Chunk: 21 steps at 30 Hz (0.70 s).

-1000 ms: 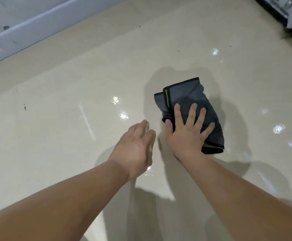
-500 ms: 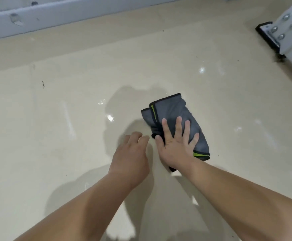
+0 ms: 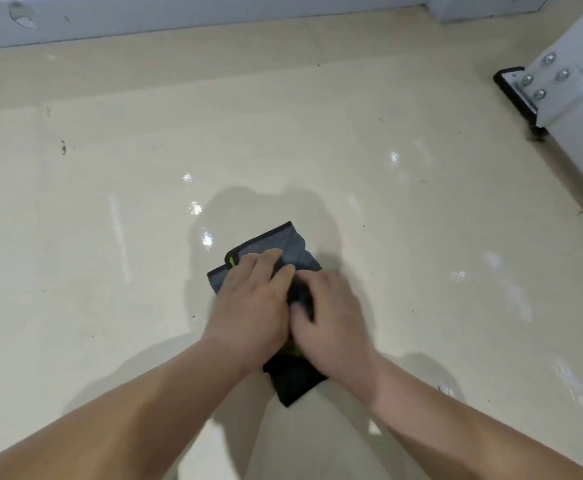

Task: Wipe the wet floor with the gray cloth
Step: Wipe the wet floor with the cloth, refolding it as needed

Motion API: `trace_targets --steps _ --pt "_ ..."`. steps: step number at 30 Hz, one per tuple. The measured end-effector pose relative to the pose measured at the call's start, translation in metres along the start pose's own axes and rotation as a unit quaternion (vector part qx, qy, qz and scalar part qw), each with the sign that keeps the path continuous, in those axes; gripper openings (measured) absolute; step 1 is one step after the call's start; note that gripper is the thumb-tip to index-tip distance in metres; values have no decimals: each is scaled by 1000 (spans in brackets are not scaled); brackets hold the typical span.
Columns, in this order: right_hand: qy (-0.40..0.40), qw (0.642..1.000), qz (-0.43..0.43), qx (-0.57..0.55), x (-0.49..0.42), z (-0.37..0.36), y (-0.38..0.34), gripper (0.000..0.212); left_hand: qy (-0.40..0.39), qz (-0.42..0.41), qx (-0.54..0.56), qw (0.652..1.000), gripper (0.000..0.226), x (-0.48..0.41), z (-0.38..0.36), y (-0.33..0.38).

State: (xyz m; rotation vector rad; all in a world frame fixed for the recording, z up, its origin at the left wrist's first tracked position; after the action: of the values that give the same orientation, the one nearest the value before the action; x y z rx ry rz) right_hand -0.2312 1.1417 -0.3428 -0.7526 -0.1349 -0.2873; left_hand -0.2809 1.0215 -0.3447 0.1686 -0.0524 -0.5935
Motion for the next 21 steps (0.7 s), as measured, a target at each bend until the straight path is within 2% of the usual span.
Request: trace_targets --steps 2,4,5,9,14,18,21 --pt "80 996 -21 12 -15 35 23 37 -91 21 -4 996 54 -7 -18 32" --pt "90 992 -63 57 -24 54 42 39 -205 76 -22 976 79 -2 -40 56" --pt "86 991 -71 67 -26 57 47 40 -229 92 -33 969 88 2 -48 64" --pt "64 996 -19 62 -36 41 31 36 -206 63 -55 975 97 13 -56 63" --pt "19 993 17 114 -50 1 -8 34 -201 0 -74 977 94 37 -48 14" --pt "36 980 60 186 -57 -33 -48 22 -224 48 -91 969 87 70 -37 -64" --pt "17 982 88 168 -57 -55 -69 21 -219 133 -101 961 85 86 -25 -123"
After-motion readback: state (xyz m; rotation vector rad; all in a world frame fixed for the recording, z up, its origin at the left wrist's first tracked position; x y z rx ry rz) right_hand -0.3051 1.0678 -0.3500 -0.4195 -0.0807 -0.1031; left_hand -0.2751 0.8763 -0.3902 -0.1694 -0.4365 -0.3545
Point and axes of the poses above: each hand's wrist, its own x-axis away from the middle knuckle, its own z-axis out of the back of the hand, y = z × x, the point moved 5 cm from there along -x, towards the middle knuckle, and after that the axes turned 8 degrees about -x, right-handed, at the moved point
